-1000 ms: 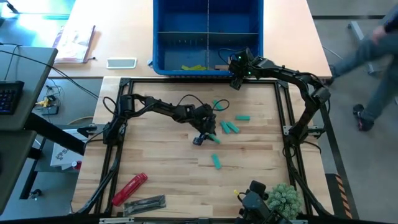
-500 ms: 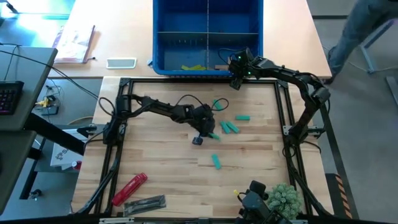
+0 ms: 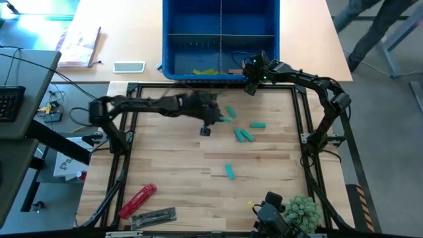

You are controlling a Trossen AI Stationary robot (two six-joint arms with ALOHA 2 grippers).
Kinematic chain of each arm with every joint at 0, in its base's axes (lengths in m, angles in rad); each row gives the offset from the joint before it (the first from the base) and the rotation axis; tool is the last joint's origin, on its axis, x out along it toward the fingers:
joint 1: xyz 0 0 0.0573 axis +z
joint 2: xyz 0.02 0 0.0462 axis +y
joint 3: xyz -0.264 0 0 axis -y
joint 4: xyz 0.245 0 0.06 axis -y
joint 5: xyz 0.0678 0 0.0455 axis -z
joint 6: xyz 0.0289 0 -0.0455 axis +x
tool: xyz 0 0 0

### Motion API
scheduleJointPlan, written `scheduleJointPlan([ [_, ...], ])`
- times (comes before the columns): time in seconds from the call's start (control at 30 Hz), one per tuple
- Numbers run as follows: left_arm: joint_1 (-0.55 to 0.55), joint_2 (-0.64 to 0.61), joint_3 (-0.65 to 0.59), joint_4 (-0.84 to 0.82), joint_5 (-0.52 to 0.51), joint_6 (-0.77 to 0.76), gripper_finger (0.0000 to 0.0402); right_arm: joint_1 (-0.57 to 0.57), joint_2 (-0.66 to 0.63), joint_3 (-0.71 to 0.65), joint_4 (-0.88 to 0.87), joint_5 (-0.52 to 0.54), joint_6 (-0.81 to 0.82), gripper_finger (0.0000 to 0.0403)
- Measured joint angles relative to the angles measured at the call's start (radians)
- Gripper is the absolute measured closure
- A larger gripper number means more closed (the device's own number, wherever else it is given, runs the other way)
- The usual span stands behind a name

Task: Sort blocks

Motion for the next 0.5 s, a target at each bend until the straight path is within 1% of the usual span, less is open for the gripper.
scheduleJointPlan([
  [0.13,0.037,-0.101,0.000,0.050,-0.041,-0.015,0.0376,0.000,0.000,0.000,0.001,0.000,0.000,0.0208],
  [0.23,0.085,-0.146,0.001,0.122,-0.107,-0.022,0.0377,0.000,0.000,0.000,0.001,0.001,0.000,0.0208],
  [0.37,0.170,-0.170,0.000,0.234,-0.186,-0.065,0.0376,0.000,0.000,0.000,0.003,0.000,0.000,0.0208],
  [0.5,0.273,-0.171,0.001,0.347,-0.217,-0.131,0.0376,0.000,0.000,0.000,0.003,0.001,0.000,0.0208],
])
